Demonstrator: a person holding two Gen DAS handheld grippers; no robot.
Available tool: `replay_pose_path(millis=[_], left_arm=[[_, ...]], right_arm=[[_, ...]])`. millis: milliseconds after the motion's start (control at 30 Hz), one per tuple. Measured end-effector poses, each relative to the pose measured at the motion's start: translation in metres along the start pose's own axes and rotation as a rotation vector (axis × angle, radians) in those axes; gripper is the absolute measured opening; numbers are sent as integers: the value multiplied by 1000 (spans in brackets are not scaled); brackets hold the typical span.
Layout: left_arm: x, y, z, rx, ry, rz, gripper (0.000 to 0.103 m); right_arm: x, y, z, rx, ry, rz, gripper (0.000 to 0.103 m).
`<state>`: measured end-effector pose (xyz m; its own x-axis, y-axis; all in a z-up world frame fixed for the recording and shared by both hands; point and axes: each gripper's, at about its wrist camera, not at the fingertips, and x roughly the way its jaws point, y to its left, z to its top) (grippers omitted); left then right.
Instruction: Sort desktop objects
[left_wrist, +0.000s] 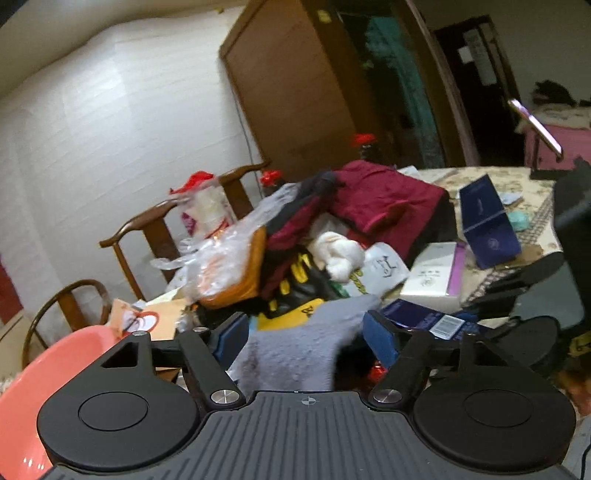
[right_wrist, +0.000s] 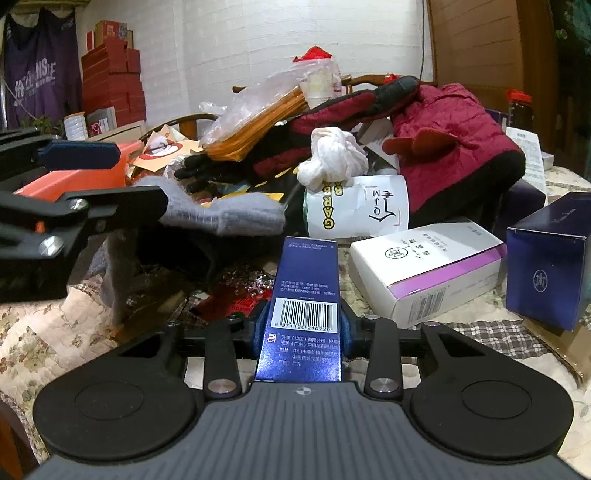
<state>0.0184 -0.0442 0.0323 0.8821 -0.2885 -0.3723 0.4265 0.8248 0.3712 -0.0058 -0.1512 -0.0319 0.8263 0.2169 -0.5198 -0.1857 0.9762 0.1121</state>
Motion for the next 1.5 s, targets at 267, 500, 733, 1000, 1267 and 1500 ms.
replay_pose_path(millis=[267, 500, 733, 1000, 1267, 1500], left_arm=[[43, 16, -3, -77, 94, -38, 68], [41, 16, -7, -97, 126, -84, 14], [14, 30, -6, -171, 47, -50, 12], [-15, 48, 4, -210, -17, 15, 10], [-44, 71, 20, -238, -95, 80, 0], [-61, 94, 29, -257, -110, 122, 0]], right_arm=[[2, 1, 2, 0, 12, 2, 42], [0, 2, 2, -3, 15, -1, 42], [-4, 7, 1, -26, -16, -18, 40], [-5, 6, 0, -18, -5, -8, 39], [-32, 5, 19, 2, -103, 7, 39], [-42, 14, 40, -24, -153, 12, 39]])
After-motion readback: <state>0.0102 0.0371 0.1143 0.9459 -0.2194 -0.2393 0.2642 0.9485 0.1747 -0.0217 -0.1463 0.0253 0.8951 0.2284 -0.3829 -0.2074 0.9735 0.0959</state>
